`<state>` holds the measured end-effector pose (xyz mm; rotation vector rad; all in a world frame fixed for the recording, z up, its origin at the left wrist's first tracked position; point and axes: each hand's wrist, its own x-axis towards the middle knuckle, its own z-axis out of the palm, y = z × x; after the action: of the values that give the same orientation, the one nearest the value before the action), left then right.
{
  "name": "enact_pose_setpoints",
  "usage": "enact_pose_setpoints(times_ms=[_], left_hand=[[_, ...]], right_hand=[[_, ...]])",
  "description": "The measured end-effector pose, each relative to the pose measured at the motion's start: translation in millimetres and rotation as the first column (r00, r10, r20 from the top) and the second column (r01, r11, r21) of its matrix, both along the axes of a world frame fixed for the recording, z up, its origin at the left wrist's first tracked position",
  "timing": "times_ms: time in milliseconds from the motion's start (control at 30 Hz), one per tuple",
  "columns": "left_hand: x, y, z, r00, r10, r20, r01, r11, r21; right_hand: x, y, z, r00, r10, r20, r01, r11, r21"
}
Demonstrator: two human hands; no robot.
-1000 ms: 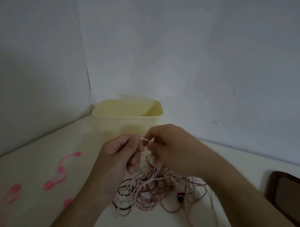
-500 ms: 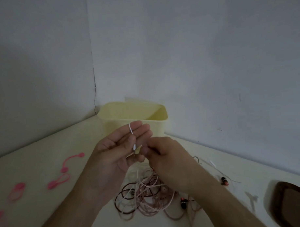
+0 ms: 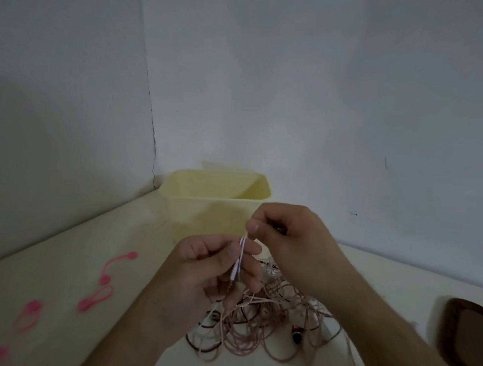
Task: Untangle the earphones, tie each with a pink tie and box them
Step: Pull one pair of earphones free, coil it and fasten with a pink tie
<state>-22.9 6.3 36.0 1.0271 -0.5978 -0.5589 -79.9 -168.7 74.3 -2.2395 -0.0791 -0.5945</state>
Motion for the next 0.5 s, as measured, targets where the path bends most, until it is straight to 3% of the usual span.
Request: enact_pose_setpoints(times_ms=[133,267,500], left_hand=[[-1,-2,2,0.989,0.125,-0.078,-0.133,0.984,-0.119],[3,-2,4,0.968,0.236,-0.084,-0.246,0.956,-0.158],[5,-5,0,0.932,0.360,0.030,-0.357,0.931,-0.068]], right_hand=[[6,10,-11,0.994,0.045,-0.097,-0.049,0.998,-0.039],[6,20,-16,0.981,0.039,-0.192,-0.086,0.967,-0.241],[2,25,-16,0.954,0.045,-0.296,-0.187,0.862,-0.472]])
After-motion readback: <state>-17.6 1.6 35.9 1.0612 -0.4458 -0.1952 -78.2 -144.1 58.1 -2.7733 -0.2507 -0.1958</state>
